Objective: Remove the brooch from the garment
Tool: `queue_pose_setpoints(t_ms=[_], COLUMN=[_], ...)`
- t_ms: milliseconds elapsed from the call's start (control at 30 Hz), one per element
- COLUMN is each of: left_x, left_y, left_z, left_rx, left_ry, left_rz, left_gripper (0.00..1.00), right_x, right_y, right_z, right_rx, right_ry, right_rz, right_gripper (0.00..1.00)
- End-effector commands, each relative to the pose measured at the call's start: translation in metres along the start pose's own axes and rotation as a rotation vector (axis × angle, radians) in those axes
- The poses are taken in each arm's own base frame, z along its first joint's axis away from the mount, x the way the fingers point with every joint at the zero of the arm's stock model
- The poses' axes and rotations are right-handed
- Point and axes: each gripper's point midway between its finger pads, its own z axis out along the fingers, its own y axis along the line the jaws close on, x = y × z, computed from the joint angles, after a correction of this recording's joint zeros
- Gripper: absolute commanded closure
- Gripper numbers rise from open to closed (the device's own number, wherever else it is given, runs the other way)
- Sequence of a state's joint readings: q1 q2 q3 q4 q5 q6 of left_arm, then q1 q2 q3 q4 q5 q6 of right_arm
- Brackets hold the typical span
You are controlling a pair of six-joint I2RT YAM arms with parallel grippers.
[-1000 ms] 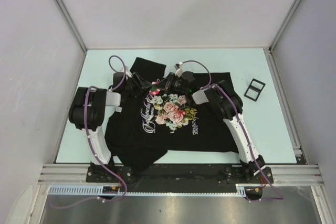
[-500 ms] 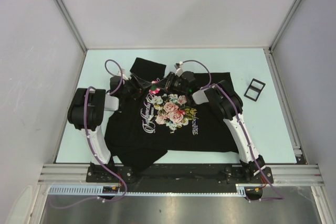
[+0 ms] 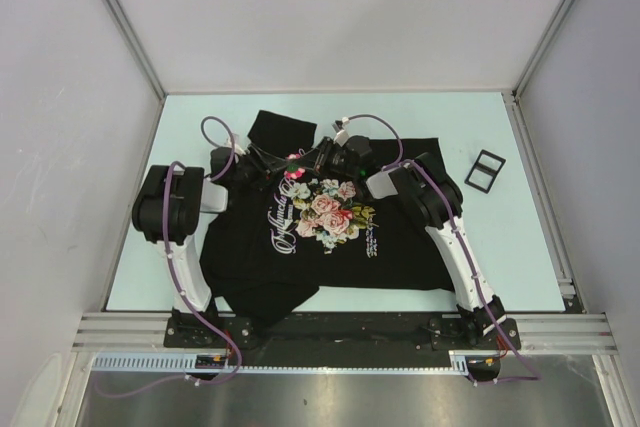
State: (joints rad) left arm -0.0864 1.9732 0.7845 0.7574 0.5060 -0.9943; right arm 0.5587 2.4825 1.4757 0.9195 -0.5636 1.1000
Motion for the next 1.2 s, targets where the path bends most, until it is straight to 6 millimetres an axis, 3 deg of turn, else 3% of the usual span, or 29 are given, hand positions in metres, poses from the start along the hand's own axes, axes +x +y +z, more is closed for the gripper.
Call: queue_pose_setpoints(t_ms=[0, 400, 467, 767, 833, 933, 1000, 1033, 1167], left_x=[-0.005, -0.008, -0.007, -0.010, -0.010, -0.012, -0.011, -0.010, -0.008], left_y=[-0.009, -0.006, -0.002, -0.007, -0.011, -0.016, -0.016, -0.016, -0.017], left_z=[0.003, 0.003, 0.001, -0.003, -0.002, -0.001, -0.001, 0.000, 0.006], left_rx=[0.037, -0.004, -0.017, -0.014, 0.003, 0.004, 0.004, 0.004, -0.005], left_ry=[-0.002, -0.011, -0.018, -0.032, -0.020, -0.017, -0.010, -0.008, 0.026], left_rz=[0.017, 0.052, 0.043, 0.063, 0.083, 0.123, 0.132, 0.133, 0.169], left_gripper=[0.45, 0.82, 0.92, 0.97, 0.95, 0.85, 0.85, 0.88, 0.95], right_x=[-0.014, -0.012, -0.012, -0.015, -0.013, -0.010, -0.008, -0.003, -0.009], right_y=[0.027, 0.045, 0.049, 0.052, 0.036, 0.037, 0.039, 0.033, 0.032], right_z=[0.002, 0.000, -0.001, -0.007, -0.006, -0.004, -0.003, -0.002, -0.005], right_rx=[-0.091, -0.182, -0.200, -0.204, -0.119, -0.062, -0.032, 0.009, 0.094], right_ry=[-0.038, -0.040, -0.043, -0.072, -0.072, -0.061, -0.055, -0.042, -0.022], right_rz=[-0.058, -0.059, -0.066, -0.077, -0.098, -0.142, -0.172, -0.176, -0.255], right_gripper=[1.00, 1.00, 1.00, 1.00, 1.00, 1.00, 1.00, 0.96, 0.66])
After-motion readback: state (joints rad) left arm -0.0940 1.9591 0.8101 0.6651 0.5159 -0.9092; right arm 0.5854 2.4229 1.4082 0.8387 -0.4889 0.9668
